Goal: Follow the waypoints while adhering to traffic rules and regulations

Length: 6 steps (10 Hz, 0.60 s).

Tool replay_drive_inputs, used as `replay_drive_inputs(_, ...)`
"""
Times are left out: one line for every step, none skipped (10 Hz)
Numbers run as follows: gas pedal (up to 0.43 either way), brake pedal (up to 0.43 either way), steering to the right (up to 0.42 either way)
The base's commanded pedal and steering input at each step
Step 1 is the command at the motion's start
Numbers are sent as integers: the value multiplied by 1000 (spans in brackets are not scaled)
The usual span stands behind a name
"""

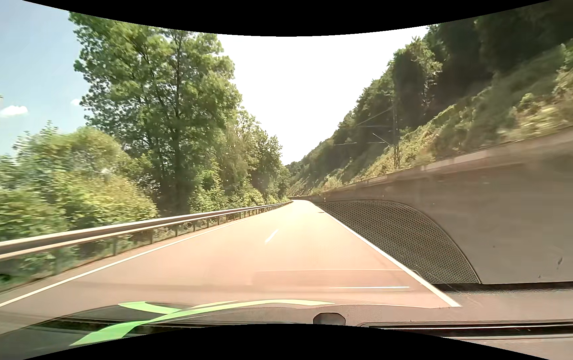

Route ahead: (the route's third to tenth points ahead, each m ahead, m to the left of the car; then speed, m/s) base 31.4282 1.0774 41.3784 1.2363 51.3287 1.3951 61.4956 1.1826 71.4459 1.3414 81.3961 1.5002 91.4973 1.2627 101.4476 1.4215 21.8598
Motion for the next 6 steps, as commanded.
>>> replay_drive_inputs(228, 0, 0)
replay_drive_inputs(228, 0, -1)
replay_drive_inputs(228, 0, -1)
replay_drive_inputs(228, 0, 0)
replay_drive_inputs(228, 0, -1)
replay_drive_inputs(228, 0, -1)
